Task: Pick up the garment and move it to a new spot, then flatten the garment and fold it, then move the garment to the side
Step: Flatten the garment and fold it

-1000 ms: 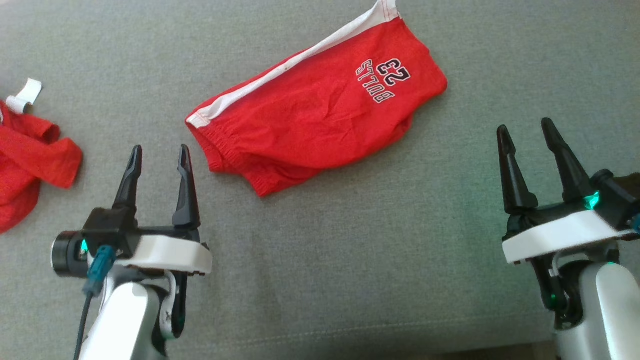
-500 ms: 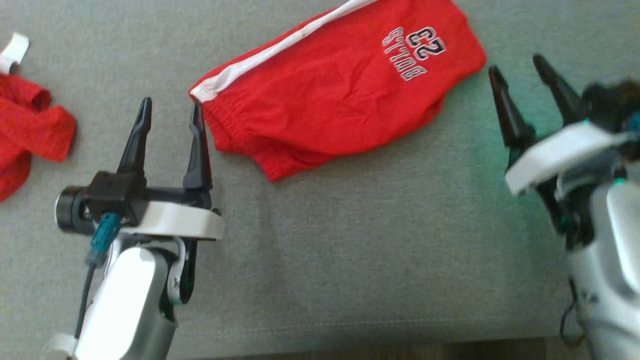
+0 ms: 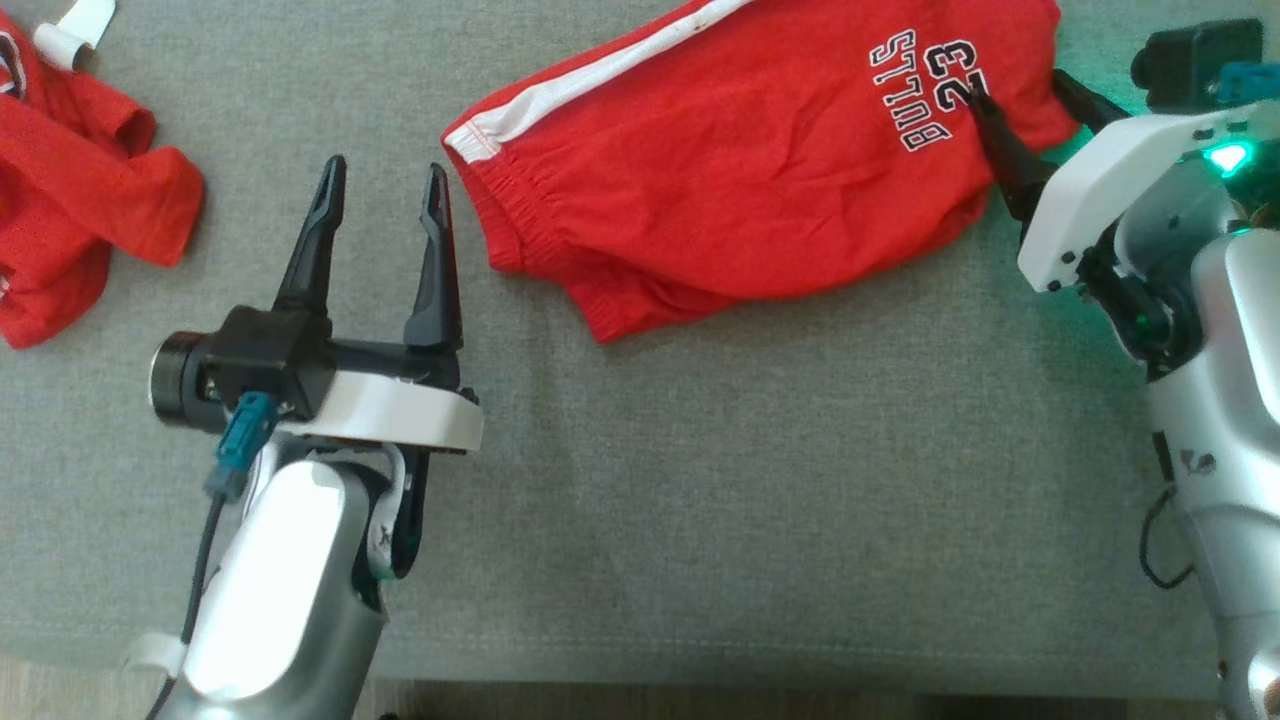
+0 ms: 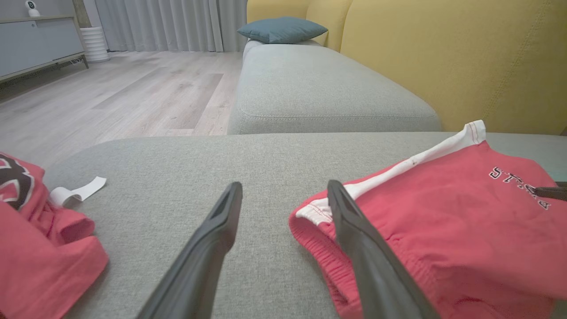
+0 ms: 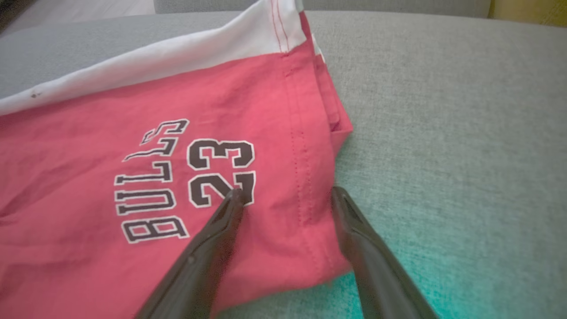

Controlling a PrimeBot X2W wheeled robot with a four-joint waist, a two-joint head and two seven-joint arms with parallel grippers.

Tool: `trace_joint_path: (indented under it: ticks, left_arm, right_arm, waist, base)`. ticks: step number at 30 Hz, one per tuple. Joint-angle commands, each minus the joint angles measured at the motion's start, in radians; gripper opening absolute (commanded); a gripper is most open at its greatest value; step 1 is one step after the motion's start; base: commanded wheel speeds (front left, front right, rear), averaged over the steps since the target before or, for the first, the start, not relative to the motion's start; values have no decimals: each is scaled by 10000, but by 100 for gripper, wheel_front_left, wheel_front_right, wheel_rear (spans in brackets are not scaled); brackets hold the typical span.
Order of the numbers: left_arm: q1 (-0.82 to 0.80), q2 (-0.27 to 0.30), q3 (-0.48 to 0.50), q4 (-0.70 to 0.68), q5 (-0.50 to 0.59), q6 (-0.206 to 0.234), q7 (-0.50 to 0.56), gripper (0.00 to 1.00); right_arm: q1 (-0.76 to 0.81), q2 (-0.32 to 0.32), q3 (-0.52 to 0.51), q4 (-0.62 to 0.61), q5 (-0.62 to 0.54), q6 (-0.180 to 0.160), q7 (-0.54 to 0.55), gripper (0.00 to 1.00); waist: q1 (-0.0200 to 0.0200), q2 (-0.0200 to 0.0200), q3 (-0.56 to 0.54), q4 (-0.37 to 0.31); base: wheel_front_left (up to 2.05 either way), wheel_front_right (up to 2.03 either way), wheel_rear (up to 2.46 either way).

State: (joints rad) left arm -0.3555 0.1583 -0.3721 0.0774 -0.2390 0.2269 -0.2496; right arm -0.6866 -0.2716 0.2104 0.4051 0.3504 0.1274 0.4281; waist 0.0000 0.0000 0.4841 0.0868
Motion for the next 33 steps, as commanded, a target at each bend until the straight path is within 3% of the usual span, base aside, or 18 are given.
trace_joint_path:
  ticks: [1,5,6,7,8,18,28,33]
  left_arm:
    - [-220,140,364,-238,74,-65,-112,100]
    - [-240,104,407,-208,117,-109,-118,100]
    - [-239,99,419,-215,134,-117,-118,100]
    - [-235,93,429,-220,150,-127,-119,100]
    - [-225,89,439,-222,163,-138,-119,100]
    - [93,118,540,-137,228,-206,-121,100]
    - [809,303,628,-205,139,-94,-84,100]
    - [955,325,560,-286,112,-72,11,100]
  right_arm:
    - [-163,-51,106,-136,153,33,173,100]
    - [-250,229,83,341,815,33,588,100]
    - [-278,228,137,409,878,33,632,72]
    - [-282,277,173,480,1029,33,670,32]
    - [-286,330,206,523,1184,33,656,0]
    - [710,402,364,123,1379,33,-861,0]
    - [3960,1011,-1186,-1516,1165,33,-1826,0]
    - [4479,1122,-1749,-1835,926,33,-1760,0]
  waist:
    - [0,0,-2,0]
    - [0,0,-28,-35]
    - [0,0,-37,-56]
    - [0,0,-52,-76]
    - [0,0,-75,-101]
    - [0,0,-685,-474]
    - [0,0,-1554,-1037]
    - [0,0,-1711,-1102]
  base:
    - [0,0,0]
    - [0,0,0]
    - [0,0,0]
    - [0,0,0]
    - [0,0,0]
    - [0,0,0]
    - [0,0,0]
    - [0,0,0]
